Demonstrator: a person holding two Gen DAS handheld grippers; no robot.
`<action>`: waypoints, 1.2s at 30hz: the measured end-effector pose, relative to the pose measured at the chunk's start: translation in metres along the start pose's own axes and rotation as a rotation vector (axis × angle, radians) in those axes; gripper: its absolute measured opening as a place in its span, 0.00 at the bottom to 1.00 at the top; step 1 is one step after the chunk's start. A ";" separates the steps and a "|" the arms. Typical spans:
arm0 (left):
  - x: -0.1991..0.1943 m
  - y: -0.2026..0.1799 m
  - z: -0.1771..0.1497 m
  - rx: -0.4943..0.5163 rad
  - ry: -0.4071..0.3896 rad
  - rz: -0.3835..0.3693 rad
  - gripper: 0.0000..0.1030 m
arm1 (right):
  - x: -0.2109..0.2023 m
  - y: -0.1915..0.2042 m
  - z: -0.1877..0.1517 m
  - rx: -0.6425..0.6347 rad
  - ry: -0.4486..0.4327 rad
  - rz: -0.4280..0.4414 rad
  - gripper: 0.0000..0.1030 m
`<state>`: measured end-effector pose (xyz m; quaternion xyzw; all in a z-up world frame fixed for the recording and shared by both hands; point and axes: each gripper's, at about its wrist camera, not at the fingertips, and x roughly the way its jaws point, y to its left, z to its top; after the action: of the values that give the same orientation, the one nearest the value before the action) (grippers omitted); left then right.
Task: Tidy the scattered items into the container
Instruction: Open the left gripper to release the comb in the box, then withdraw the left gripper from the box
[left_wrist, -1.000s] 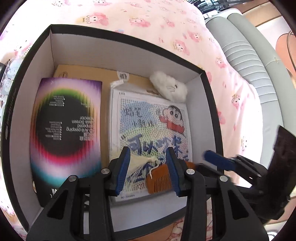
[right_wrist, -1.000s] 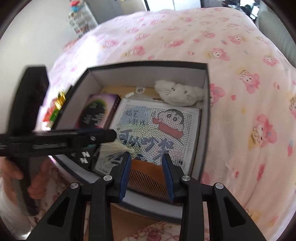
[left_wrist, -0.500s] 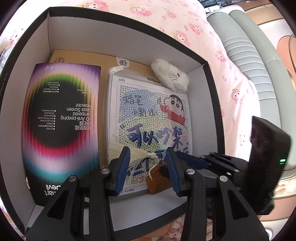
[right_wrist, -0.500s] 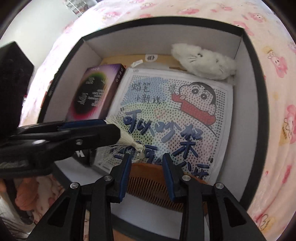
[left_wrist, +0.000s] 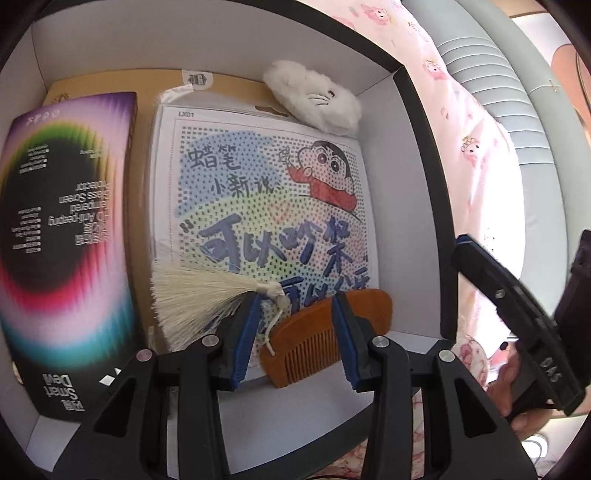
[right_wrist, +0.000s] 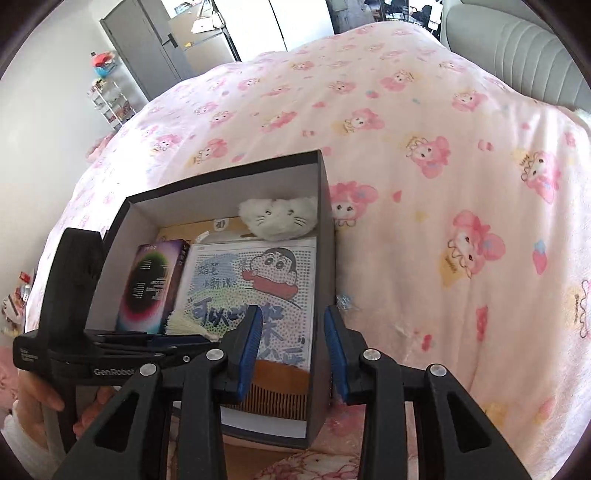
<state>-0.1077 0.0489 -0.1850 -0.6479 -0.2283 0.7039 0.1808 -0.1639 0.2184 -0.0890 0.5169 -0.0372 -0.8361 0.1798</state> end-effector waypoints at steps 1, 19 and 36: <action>0.001 0.001 0.000 -0.003 0.010 -0.016 0.39 | 0.003 0.000 0.000 0.003 0.006 0.006 0.30; -0.068 -0.026 -0.016 0.145 -0.237 -0.135 0.40 | -0.021 0.027 -0.014 -0.012 -0.040 0.028 0.32; -0.131 -0.049 -0.079 0.286 -0.391 0.063 0.47 | -0.078 0.096 -0.044 -0.079 -0.119 0.063 0.39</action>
<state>-0.0190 0.0248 -0.0539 -0.4737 -0.1364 0.8465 0.2011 -0.0692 0.1610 -0.0189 0.4576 -0.0312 -0.8600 0.2238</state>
